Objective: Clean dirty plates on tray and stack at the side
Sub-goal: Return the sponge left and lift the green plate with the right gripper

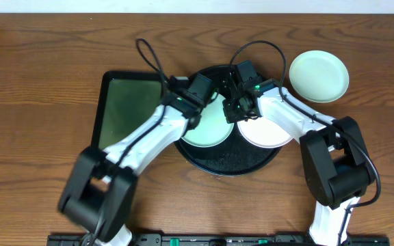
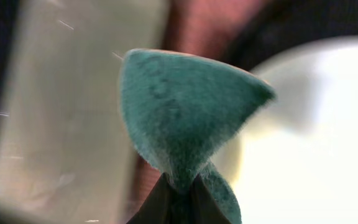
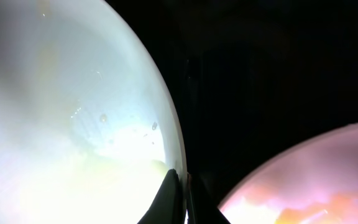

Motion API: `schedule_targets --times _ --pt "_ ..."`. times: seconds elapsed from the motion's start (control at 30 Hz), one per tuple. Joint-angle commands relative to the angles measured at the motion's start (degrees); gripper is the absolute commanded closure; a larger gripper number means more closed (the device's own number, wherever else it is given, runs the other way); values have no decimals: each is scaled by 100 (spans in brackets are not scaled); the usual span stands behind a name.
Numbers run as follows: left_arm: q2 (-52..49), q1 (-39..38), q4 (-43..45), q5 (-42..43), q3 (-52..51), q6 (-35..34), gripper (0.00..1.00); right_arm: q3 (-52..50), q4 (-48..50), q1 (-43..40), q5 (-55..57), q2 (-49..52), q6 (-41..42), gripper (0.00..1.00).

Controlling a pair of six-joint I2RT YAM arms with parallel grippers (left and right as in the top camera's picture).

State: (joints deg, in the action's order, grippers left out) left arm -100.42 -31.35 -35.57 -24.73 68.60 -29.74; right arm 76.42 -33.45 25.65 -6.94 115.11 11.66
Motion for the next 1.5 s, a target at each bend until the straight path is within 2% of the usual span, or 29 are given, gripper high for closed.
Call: schedule_targets --times 0.0,0.13,0.37,0.53,0.73,0.93,1.03,1.1,1.17,1.23,1.27,1.33,1.4,1.47 --pt "730 195 -26 -387 0 7 93 -35 -17 33 431 -612 -284 99" --pt "1233 581 -24 442 0 11 93 -35 57 63 909 -1115 -691 99" --pt "1648 1884 -238 2124 -2 15 93 -35 229 413 2605 -1998 -1707 99" --pt "1604 2680 -643 2199 -2 35 93 -35 634 973 4030 -2444 -2830 99" --pt "1580 3141 -922 2201 -13 103 93 -35 1832 1851 6065 -2542 -5136 99" --pt "1580 3171 -964 2203 -13 103 93 -35 3023 2461 6551 -2542 -7525 99" --pt "1580 3171 -1025 2205 -13 103 92 -35 3445 2597 6585 -2542 -7982 99" --pt "1580 3171 -1049 2203 -13 103 93 -35 3550 2621 6590 -2542 -7934 99" --pt "1580 3171 -1049 2203 -13 103 92 -37 3429 2538 6570 -2535 -7320 99" --pt "1580 3171 -1049 2203 -13 103 92 -37 2852 2286 6231 -2509 -5982 99" --pt "1580 3171 -1049 2203 -13 103 93 -37 2262 2065 5689 -2479 -5248 99" --pt "1580 3171 -1049 2203 -13 103 93 -37 1272 1526 4251 -2326 -4492 99" --pt "1580 3171 -1058 2223 -13 105 93 -37 942 911 3569 -2068 -3582 99" --pt "1580 3171 -1069 2223 -13 105 92 -37 920 466 3661 -1991 -2529 99"
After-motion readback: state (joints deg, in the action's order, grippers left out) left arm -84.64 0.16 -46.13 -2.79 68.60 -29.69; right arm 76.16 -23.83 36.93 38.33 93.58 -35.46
